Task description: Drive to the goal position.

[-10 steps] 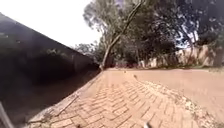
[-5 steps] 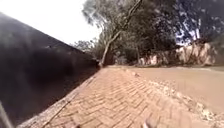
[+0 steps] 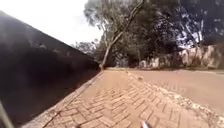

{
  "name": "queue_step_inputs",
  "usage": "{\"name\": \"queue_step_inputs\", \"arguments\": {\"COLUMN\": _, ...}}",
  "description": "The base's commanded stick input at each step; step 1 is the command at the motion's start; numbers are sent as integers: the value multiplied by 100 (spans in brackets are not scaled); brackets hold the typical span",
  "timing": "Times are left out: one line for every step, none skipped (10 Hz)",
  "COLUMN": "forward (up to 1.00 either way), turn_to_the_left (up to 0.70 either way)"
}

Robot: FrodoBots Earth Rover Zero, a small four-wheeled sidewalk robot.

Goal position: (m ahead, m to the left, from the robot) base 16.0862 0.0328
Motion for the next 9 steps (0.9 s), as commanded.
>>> {"name": "queue_step_inputs", "arguments": {"forward": 70, "turn_to_the_left": -5}}
{"name": "queue_step_inputs", "arguments": {"forward": 70, "turn_to_the_left": -2}}
{"name": "queue_step_inputs", "arguments": {"forward": 70, "turn_to_the_left": 0}}
{"name": "queue_step_inputs", "arguments": {"forward": 70, "turn_to_the_left": 0}}
{"name": "queue_step_inputs", "arguments": {"forward": 70, "turn_to_the_left": 0}}
{"name": "queue_step_inputs", "arguments": {"forward": 70, "turn_to_the_left": 0}}
{"name": "queue_step_inputs", "arguments": {"forward": 70, "turn_to_the_left": 0}}
{"name": "queue_step_inputs", "arguments": {"forward": 70, "turn_to_the_left": 0}}
{"name": "queue_step_inputs", "arguments": {"forward": 70, "turn_to_the_left": 0}}
